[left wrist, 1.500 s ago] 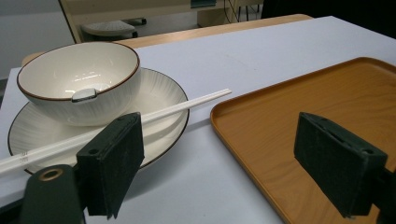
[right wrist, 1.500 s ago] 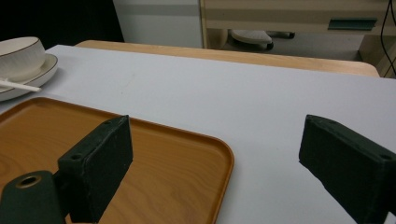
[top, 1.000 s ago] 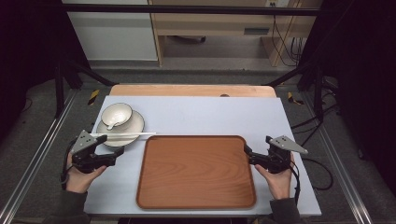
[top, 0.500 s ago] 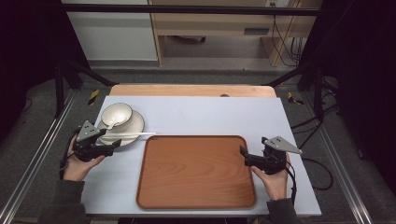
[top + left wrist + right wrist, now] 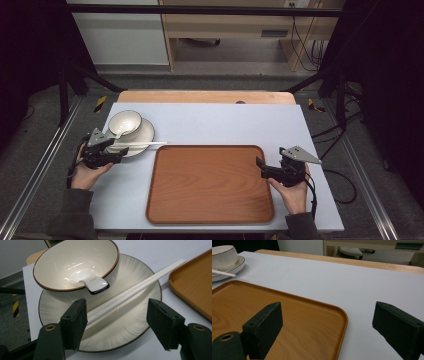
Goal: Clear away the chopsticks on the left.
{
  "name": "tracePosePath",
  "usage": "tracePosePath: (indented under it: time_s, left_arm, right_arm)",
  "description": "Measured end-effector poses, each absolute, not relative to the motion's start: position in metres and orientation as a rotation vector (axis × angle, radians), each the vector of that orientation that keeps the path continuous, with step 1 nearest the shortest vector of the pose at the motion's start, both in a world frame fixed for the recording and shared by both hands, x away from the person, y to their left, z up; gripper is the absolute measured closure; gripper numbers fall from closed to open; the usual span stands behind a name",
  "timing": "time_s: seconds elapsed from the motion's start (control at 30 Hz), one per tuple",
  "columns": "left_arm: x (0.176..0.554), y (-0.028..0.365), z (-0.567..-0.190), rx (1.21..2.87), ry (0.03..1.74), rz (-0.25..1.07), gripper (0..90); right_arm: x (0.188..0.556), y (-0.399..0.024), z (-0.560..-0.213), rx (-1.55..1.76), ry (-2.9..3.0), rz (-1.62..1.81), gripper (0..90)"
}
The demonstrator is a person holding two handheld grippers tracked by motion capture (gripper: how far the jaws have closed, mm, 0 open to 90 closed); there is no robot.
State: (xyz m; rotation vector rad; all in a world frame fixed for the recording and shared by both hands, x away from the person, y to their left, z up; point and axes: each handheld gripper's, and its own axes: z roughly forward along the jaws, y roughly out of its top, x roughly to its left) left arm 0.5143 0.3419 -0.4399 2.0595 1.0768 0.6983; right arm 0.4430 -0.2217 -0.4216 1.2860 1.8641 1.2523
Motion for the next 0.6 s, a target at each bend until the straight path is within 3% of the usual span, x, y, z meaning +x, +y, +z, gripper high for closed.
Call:
tracePosePath:
  time_s: [0.6]
  left_arm:
    - [0.526,0.348,-0.453,2.057,1.055,0.684,39.9]
  right_arm:
    - [0.444,-0.221,-0.423,1.287,1.876,1.248,9.7]
